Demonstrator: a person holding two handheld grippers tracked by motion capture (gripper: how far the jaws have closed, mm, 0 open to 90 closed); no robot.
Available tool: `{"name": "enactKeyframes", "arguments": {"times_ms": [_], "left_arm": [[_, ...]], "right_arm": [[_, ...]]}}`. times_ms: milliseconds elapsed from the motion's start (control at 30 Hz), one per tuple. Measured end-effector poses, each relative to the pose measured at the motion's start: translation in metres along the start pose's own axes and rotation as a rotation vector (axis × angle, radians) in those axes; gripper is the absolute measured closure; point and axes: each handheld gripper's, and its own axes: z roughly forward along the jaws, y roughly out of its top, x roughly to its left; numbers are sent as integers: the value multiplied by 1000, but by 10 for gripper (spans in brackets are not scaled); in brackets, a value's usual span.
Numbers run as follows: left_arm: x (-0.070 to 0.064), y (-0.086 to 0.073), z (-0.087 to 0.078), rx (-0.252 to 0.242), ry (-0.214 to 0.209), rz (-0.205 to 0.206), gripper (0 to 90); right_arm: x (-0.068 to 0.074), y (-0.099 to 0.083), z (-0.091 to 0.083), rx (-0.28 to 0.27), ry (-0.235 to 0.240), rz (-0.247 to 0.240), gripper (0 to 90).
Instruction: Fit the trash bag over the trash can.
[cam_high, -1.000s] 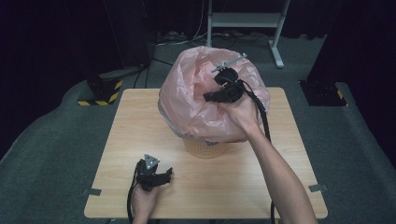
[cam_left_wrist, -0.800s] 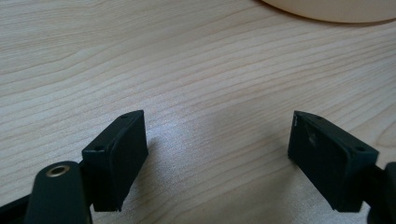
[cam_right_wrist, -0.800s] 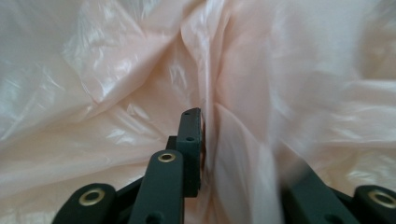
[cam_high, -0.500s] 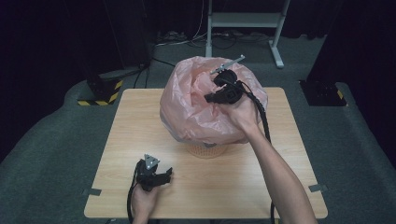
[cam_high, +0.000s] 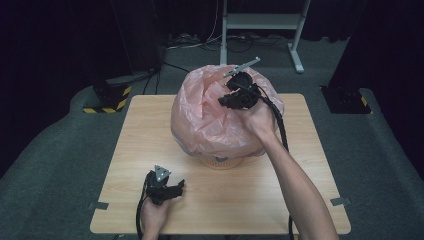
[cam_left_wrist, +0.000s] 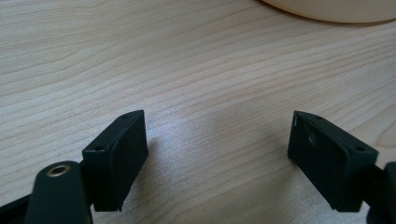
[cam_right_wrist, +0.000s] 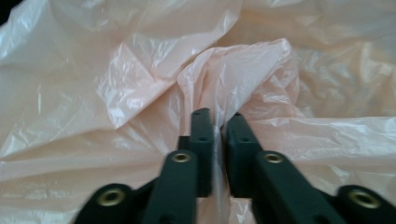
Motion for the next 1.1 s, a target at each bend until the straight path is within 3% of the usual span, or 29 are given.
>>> {"name": "enactKeyframes", "arguments": {"times_ms": [200, 433, 633, 800, 1000, 1100], "left_arm": [[0, 0, 0, -2, 1, 0, 200], [0, 0, 0, -1, 2, 1, 199], [0, 0, 0, 0, 1, 1, 199], [0, 0, 0, -1, 2, 1, 199], [0, 0, 0, -1, 1, 1, 199], [0, 0, 0, -1, 1, 1, 199]], "right_arm": [[1, -8, 14, 86, 9, -33, 892], [2, -3, 11, 37, 12, -13, 801], [1, 7, 14, 21, 6, 11, 820], [1, 12, 24, 77, 10, 5, 890], [0, 12, 34, 142, 10, 4, 889], [0, 12, 33, 142, 12, -4, 857]]}}
